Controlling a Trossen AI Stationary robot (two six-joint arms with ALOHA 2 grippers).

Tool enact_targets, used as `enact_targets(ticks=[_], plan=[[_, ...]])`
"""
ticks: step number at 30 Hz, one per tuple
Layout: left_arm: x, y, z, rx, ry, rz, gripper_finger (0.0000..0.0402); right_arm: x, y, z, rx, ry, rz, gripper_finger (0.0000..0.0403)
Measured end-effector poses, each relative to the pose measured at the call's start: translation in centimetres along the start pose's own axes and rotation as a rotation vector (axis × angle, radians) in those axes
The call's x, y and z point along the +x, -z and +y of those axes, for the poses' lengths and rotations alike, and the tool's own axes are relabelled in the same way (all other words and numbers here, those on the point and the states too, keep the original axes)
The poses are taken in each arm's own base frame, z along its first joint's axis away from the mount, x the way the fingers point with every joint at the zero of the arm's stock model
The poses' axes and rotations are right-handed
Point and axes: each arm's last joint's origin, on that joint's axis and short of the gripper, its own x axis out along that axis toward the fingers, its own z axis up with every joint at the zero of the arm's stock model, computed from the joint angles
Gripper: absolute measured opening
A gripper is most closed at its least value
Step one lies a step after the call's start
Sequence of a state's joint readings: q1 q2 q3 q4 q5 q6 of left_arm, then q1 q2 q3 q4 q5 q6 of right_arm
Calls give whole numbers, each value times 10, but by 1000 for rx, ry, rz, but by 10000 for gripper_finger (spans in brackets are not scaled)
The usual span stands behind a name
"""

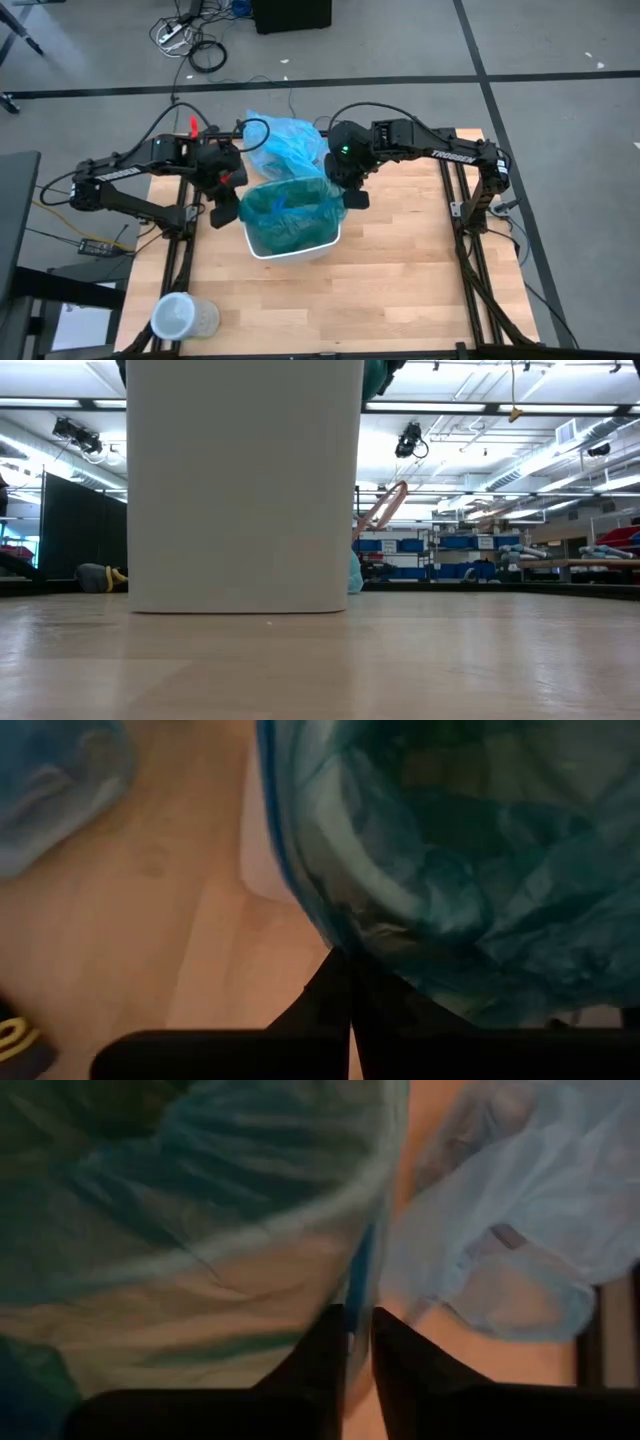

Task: Place trash/remove bag and relplace
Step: Insert the green plastic trash bag into the trash bin

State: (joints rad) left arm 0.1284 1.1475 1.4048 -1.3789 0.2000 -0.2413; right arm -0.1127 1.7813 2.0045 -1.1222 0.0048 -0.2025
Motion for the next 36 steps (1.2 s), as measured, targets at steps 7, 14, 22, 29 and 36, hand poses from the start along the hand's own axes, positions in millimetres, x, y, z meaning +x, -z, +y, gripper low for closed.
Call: enact_targets(ticks=[7, 14, 22, 29, 36], plan=[[-1, -4, -3, 11, 59, -36, 8, -5, 0, -3, -51, 82, 15, 104], [-1, -4, -2, 7, 50, -43, 8, -26, -10, -6, -64, 141, -51, 142], [-2, -4, -1, 1, 7, -60, 8, -66, -16, -8, -115, 157, -97, 163], [-3, -9, -2, 11, 14, -113, 8, -98, -31, 20, -163, -115, -317, 180], [-3, -12, -3, -7, 11, -150, 8, -77, -42, 54, -262, -148, -303, 198]])
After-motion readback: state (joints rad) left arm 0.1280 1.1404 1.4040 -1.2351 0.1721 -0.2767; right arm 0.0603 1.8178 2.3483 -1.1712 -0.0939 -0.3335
